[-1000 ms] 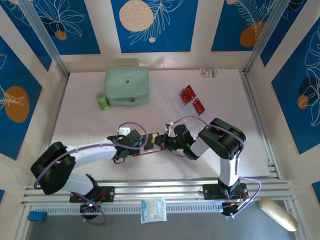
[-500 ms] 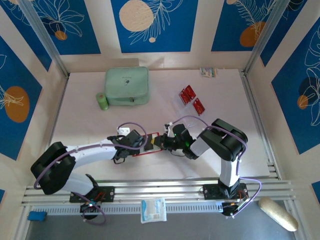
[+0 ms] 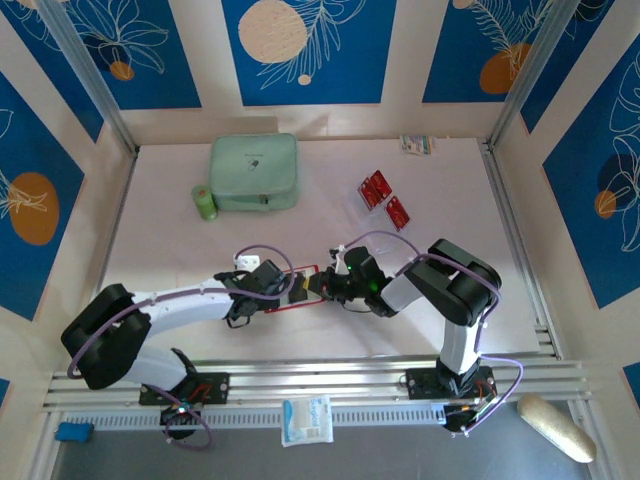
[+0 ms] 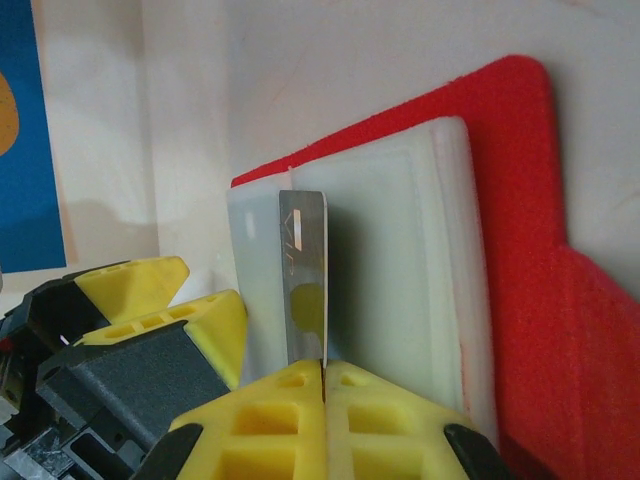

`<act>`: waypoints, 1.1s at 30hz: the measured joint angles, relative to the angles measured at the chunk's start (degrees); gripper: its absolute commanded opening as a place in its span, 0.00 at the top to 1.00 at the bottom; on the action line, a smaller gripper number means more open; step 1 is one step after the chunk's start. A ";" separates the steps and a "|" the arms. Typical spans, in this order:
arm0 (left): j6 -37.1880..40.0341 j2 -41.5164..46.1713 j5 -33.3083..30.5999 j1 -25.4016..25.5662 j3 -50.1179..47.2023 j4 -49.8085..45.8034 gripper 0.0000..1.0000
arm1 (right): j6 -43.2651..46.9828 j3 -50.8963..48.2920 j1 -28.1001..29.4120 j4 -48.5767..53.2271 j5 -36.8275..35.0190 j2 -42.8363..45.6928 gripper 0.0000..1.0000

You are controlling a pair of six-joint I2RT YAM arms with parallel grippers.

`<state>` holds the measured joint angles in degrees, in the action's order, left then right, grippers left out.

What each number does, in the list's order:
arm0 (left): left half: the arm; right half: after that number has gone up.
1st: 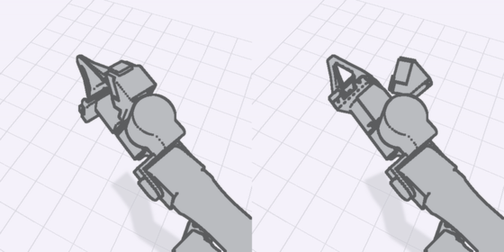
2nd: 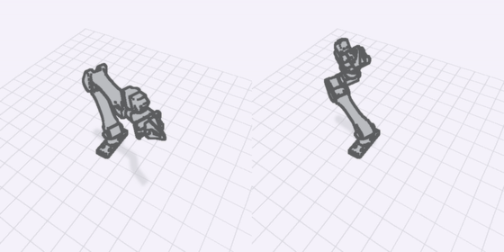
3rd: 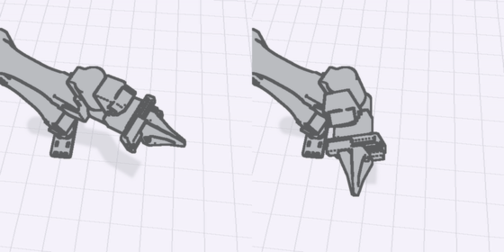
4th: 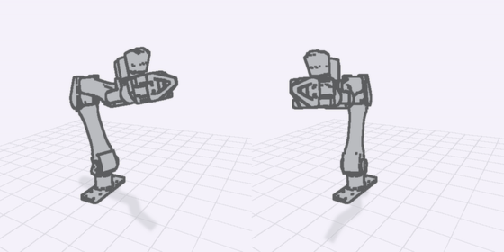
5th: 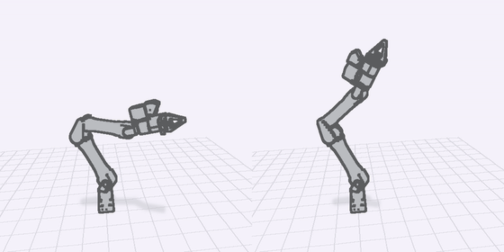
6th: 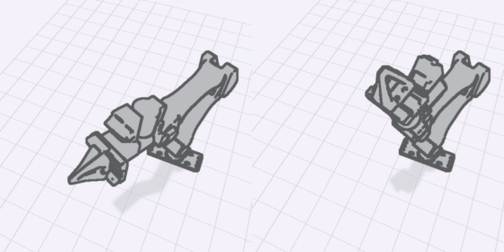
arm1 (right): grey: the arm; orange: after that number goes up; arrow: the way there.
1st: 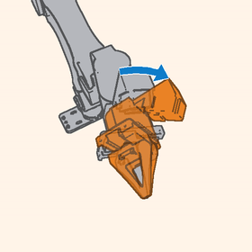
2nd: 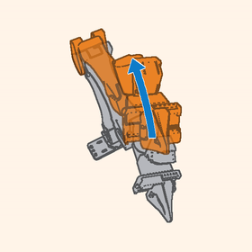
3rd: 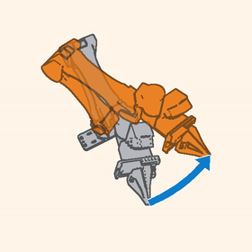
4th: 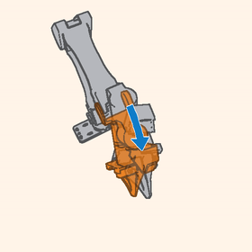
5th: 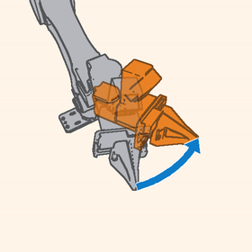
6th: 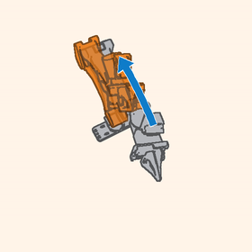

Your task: Put the credit cards into the card holder

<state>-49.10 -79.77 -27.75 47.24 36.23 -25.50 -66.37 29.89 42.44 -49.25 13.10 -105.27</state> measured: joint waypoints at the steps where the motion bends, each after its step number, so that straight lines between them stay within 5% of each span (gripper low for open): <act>1: 0.00 0.07 0.00 0.00 -0.04 0.04 0.00 | 0.09 0.00 0.00 0.26 0.02 0.11 1.00; 23: -0.11 0.15 0.00 0.00 -0.20 0.35 0.00 | 2.82 6.14 0.11 9.46 3.91 -1.07 1.00; 28: -0.09 0.24 -0.02 0.00 -0.17 0.33 0.00 | 6.14 9.33 0.31 14.60 6.27 -0.26 0.60; 33: 0.09 1.31 0.00 -0.13 -0.11 -1.07 0.00 | 12.98 11.65 0.02 28.39 4.98 4.68 0.59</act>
<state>-49.01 -78.46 -27.75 47.11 36.12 -26.57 -53.39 41.54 42.46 -20.86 18.09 -100.60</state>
